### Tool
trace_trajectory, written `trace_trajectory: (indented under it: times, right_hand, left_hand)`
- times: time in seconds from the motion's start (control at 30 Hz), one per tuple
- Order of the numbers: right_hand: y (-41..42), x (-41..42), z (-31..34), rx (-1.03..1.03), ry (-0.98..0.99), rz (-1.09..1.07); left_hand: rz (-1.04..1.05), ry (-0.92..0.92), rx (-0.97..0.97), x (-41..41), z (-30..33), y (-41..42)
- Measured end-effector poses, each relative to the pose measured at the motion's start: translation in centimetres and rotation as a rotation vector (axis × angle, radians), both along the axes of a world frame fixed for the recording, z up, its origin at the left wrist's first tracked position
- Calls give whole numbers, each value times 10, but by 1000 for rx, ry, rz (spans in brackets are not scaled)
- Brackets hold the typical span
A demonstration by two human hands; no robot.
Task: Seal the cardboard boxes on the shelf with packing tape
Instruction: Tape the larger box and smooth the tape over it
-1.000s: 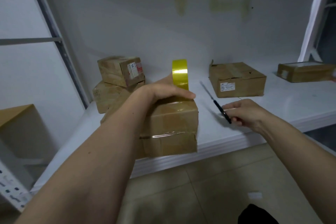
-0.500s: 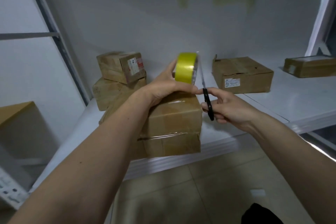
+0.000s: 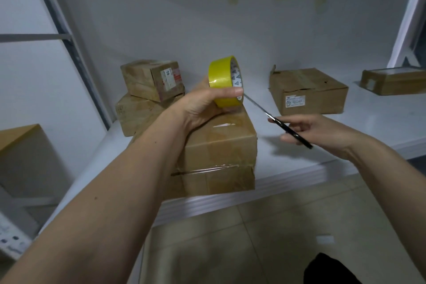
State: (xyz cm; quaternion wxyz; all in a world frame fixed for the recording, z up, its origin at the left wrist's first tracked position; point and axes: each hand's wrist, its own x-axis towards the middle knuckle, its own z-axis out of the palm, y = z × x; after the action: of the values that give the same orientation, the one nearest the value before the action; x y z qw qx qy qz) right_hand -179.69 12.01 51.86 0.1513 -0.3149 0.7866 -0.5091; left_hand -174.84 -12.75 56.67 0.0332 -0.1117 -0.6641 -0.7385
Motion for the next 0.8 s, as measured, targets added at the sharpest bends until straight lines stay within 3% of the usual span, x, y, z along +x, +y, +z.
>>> trace_trajectory:
  times: [0.2, 0.53, 0.8]
  right_hand:
    - [20, 1, 11, 165, 44, 10]
    - [-9, -15, 58, 464, 299, 88]
    - [-26, -19, 63, 498, 337, 130]
  left_hand:
    - [117, 14, -24, -3, -2, 3]
    - [136, 62, -56, -8, -7, 0]
    - [175, 79, -92, -8, -6, 0]
